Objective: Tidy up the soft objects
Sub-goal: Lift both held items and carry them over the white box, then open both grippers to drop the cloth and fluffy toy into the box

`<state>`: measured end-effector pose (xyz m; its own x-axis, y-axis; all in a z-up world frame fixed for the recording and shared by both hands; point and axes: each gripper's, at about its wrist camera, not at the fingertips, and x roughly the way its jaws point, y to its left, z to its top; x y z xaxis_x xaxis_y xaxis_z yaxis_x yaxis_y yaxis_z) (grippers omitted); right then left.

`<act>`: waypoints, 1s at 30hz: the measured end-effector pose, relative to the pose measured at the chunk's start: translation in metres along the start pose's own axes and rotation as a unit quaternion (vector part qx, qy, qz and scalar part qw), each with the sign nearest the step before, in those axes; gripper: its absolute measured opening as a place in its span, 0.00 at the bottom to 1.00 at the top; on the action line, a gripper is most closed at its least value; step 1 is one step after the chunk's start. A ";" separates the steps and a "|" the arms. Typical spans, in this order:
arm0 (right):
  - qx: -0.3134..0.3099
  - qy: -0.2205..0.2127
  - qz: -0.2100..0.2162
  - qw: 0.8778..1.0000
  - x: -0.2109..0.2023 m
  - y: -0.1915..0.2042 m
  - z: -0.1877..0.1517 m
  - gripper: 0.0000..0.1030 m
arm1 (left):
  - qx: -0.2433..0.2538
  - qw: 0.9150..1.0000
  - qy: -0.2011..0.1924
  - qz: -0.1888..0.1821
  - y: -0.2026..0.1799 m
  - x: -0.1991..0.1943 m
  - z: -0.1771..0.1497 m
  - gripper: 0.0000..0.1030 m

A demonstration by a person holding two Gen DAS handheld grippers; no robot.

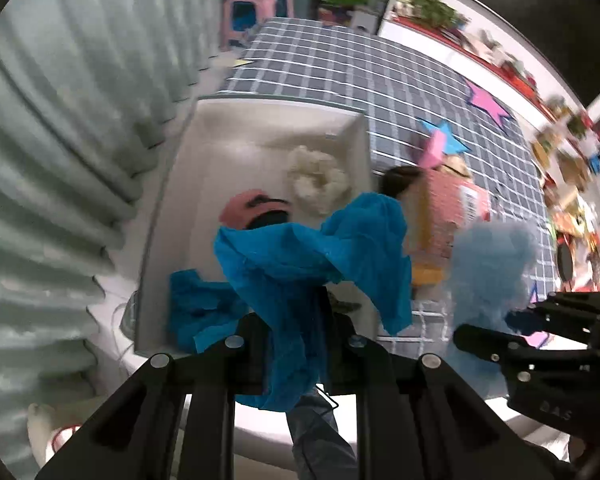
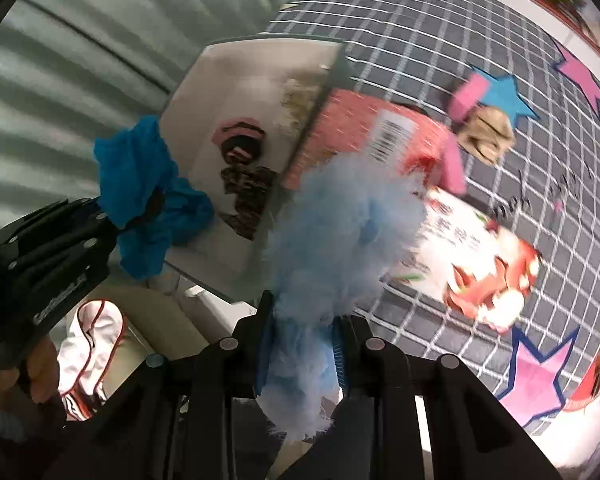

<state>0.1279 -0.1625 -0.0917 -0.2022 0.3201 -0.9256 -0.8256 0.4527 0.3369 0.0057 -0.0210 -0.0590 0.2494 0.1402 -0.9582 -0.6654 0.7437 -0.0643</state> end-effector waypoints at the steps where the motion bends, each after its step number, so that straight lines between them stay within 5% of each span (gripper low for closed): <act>1: -0.007 0.002 0.001 1.000 0.001 0.005 0.004 0.26 | -0.008 1.000 0.000 0.003 0.006 0.000 0.000 0.18; 18: -0.076 0.007 0.011 0.997 0.021 0.055 0.076 0.27 | -0.065 0.997 0.019 0.024 0.046 0.023 0.001 0.18; 30: -0.069 0.012 0.007 0.998 0.034 0.057 0.098 0.27 | -0.067 0.997 0.027 0.027 0.046 0.034 0.009 0.18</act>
<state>0.1252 -0.0440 -0.0870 -0.2261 0.3048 -0.9252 -0.8864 0.3295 0.3251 -0.0101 0.0240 -0.0919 0.1736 0.1398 -0.9748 -0.7665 0.6406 -0.0447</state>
